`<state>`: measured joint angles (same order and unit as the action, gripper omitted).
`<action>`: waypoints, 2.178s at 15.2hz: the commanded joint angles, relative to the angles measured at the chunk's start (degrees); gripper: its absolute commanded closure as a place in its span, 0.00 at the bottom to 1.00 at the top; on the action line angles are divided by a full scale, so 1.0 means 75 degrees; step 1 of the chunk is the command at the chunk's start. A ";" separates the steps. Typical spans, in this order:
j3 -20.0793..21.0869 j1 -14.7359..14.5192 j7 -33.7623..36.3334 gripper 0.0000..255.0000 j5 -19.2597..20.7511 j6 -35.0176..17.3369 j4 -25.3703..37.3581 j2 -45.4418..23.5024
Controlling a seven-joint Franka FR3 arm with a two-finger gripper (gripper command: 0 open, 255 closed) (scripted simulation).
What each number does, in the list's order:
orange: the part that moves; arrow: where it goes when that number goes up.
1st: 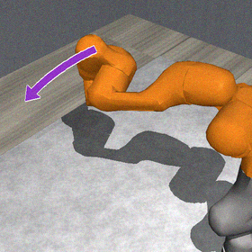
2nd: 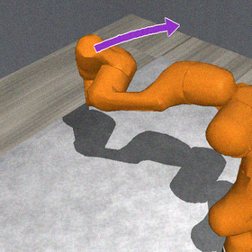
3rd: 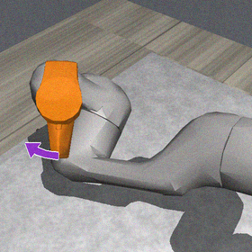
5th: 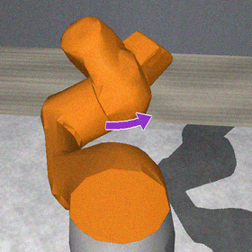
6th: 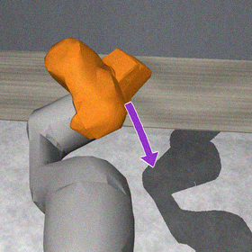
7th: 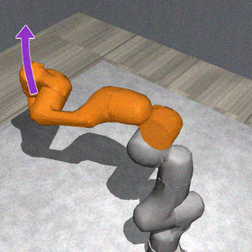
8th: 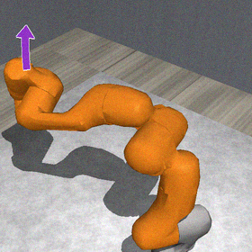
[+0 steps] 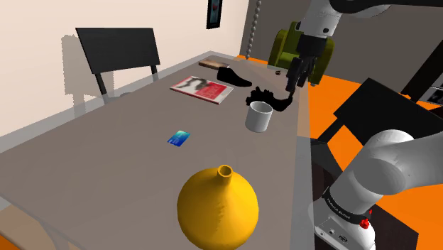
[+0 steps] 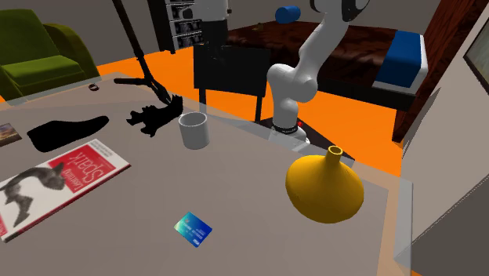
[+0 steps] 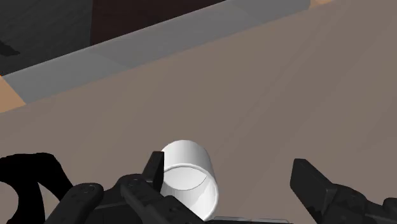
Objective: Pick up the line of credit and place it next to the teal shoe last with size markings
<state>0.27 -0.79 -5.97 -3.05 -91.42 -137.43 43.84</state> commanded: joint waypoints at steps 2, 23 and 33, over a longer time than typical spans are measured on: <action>0.0227 0.0010 0.0412 0.00 -0.0134 -0.0145 -0.0126 0.0032; 0.5422 0.1520 0.9516 0.00 -0.0351 -0.3557 0.1102 -0.3888; 0.5900 0.1111 1.4928 0.00 0.3446 -0.3263 0.4059 -0.8287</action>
<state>45.44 9.04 102.28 20.13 -117.26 -110.22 -15.05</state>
